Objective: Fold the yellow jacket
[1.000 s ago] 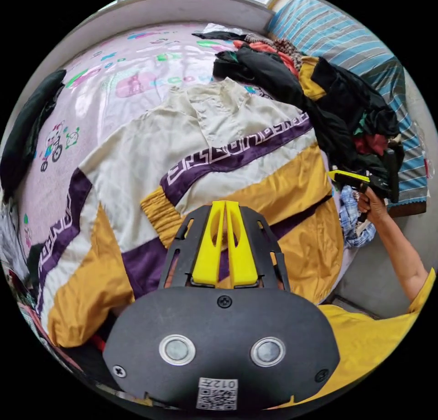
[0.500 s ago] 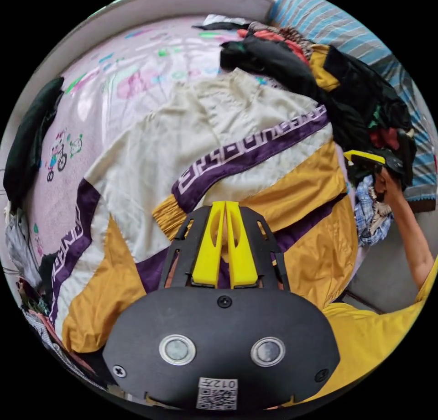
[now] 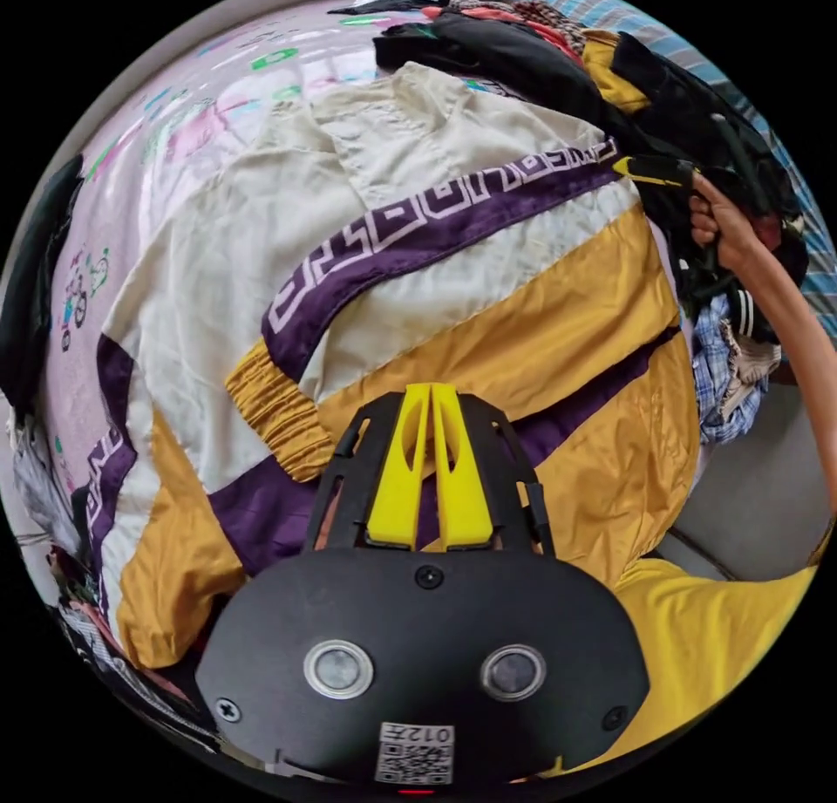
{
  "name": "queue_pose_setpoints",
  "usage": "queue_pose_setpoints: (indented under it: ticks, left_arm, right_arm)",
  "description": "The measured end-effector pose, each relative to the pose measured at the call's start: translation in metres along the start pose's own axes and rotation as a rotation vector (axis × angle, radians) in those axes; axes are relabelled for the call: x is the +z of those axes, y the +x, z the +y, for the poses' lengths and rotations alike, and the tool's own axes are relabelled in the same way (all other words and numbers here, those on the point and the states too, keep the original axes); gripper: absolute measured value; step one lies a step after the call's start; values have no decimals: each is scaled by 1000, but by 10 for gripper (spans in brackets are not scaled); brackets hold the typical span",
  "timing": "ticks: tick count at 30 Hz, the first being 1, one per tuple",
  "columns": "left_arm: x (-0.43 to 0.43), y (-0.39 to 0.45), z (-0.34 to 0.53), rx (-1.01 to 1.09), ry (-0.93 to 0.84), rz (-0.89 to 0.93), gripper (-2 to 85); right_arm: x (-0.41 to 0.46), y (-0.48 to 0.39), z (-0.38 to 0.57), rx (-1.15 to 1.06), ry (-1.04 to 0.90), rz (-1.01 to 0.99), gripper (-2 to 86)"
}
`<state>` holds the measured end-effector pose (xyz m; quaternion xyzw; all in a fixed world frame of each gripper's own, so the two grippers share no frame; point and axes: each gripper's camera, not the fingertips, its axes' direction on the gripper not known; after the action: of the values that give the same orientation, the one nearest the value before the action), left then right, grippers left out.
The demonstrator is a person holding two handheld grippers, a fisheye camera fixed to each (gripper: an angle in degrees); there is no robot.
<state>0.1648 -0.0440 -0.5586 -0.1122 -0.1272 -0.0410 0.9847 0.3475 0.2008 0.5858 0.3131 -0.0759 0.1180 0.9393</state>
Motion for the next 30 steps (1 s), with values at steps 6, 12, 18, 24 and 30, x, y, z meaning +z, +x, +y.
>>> queue_pose_setpoints:
  ticks: [6,12,18,24,30]
  left_arm:
    - [-17,26,14,64,58,-86,4]
    - [7,12,8,-26,22,-56,3]
    - [6,11,4,-22,-10,-106,1]
    - [-20,0,72,-67,45,74,2]
    - [40,41,188,46,-127,87,3]
  right_arm:
    - [-56,-16,107,-139,7,-195,-1]
    - [-13,-24,173,-204,-165,-29,-1]
    - [-6,-20,185,-190,-173,74,0]
    - [-44,-75,242,-324,-151,-57,0]
    - [-31,-134,338,-527,-319,-153,0]
